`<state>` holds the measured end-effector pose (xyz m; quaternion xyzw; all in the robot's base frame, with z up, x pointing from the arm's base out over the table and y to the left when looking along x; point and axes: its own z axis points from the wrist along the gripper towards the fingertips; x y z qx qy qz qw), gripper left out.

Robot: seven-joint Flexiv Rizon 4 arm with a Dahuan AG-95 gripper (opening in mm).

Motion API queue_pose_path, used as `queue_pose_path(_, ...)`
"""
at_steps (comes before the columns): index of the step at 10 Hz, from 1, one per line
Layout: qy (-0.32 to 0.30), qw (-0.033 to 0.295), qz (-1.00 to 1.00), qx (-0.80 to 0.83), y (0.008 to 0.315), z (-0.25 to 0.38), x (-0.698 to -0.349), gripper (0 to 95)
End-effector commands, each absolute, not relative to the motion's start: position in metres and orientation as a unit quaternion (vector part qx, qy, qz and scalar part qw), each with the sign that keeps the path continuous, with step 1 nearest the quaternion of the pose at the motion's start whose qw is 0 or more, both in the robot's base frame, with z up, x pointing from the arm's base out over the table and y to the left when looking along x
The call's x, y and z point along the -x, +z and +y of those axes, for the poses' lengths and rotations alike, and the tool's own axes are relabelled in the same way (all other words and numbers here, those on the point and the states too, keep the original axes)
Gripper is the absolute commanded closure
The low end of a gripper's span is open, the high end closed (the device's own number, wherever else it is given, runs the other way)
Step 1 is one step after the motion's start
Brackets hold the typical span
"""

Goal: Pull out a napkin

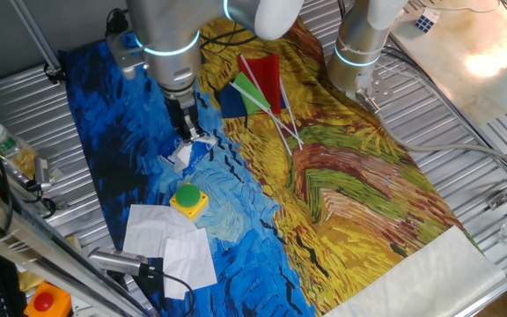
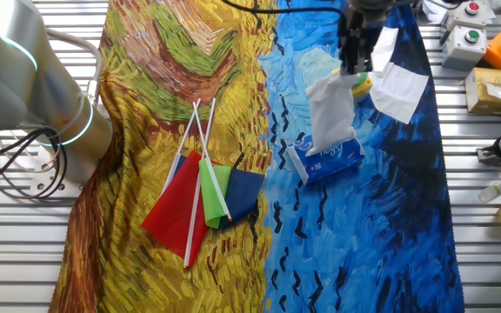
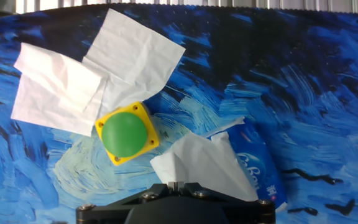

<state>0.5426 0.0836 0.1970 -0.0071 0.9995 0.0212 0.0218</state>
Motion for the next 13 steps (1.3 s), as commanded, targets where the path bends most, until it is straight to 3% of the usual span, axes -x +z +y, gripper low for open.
queue_pose_path(1, 0.018, 0.02, 1.0, 0.002, 0.1976, 0.0878, -0.5465, 95.0)
queue_pose_path(13, 0.015, 0.016, 1.0, 0.0, 0.1977, 0.0917, -0.5506, 95.0)
